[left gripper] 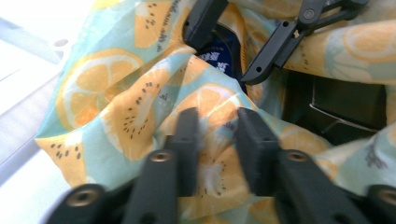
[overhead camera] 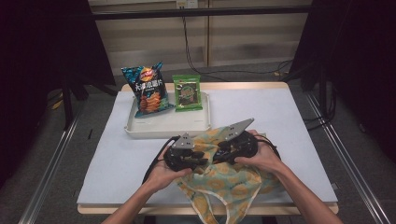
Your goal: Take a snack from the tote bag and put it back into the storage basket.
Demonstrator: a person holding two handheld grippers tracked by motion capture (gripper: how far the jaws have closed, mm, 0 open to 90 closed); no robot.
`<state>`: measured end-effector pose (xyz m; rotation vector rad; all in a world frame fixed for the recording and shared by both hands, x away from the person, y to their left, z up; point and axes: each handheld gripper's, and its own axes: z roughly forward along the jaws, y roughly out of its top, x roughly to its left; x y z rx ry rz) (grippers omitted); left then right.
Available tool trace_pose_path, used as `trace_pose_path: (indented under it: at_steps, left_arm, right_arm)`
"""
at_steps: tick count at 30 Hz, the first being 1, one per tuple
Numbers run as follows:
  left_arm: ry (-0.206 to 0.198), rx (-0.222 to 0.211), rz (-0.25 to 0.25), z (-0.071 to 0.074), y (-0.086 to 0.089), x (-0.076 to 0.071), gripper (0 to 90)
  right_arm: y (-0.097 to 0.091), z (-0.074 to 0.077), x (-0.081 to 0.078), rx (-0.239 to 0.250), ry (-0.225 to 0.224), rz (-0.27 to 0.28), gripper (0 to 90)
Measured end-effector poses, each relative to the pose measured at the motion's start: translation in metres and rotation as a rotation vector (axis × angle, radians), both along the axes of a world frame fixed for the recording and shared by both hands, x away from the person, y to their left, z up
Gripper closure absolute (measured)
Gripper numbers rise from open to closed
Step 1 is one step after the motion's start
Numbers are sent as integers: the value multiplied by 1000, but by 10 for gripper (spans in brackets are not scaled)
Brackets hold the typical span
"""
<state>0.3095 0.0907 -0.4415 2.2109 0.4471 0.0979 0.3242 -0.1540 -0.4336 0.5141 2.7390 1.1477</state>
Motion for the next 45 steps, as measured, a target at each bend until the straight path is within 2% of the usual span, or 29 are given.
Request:
trace_pose_path:
  at_steps: [2,3,7,8,10,11,13,16,18,22,23,24,26,29,30,31,33,35,39,42,44,45]
  left_arm:
    - [11,-7,-1,-1,1,2,818]
    - [18,-15,6,-1,1,2,834]
    - [16,5,3,0,1,2,892]
    - [25,-6,9,-1,1,3,899]
    - [27,9,17,0,2,4,900]
    - [32,-5,18,-1,2,5,900]
    - [36,9,24,0,3,5,900]
    - [46,1,39,0,4,7,900]
    - [36,17,52,1,6,10,900]
    - [56,-5,76,-1,9,14,900]
    - [55,16,79,0,10,14,900]
    - [56,11,75,-1,10,15,900]
    - [57,12,75,-1,11,15,900]
    - [64,18,70,0,12,15,900]
    - [69,4,69,-1,13,16,900]
    - [72,21,71,0,14,16,900]
    - [82,1,73,-1,16,16,900]
    - [80,18,79,0,17,15,900]
    - [75,14,74,0,18,15,900]
    - [77,-6,77,1,21,14,900]
    - [92,-26,75,1,21,16,900]
    - [87,-17,77,1,20,16,900]
  right_arm:
    - [-1,-1,0,2,-7,8,453]
    - [-1,-1,-1,-1,-8,11,443]
    - [-1,-2,-3,-6,-29,35,413]
    - [-1,-2,-3,-4,-26,38,413]
    - [0,-2,-3,-7,-30,45,388]
    - [0,-2,-2,-11,-32,46,379]
    - [1,-3,-2,-16,-38,53,372]
    - [3,-3,0,-28,-43,56,359]
    - [5,-3,1,-42,-46,61,342]
    - [8,-6,4,-58,-45,68,306]
    - [9,-6,5,-58,-46,66,299]
    - [10,-8,5,-71,-47,66,282]
    - [13,-13,6,-91,2,73,240]
    - [13,-15,6,-89,6,83,255]
    - [13,-15,6,-92,12,88,260]
    - [13,-14,5,-100,13,91,272]
    - [13,-14,5,-110,14,98,278]
    - [12,-14,5,-114,14,104,282]
    - [13,-14,4,-122,15,110,288]
    - [15,-14,5,-131,18,123,285]
    - [17,-15,7,-152,22,130,278]
    - [20,-15,7,-162,24,136,275]
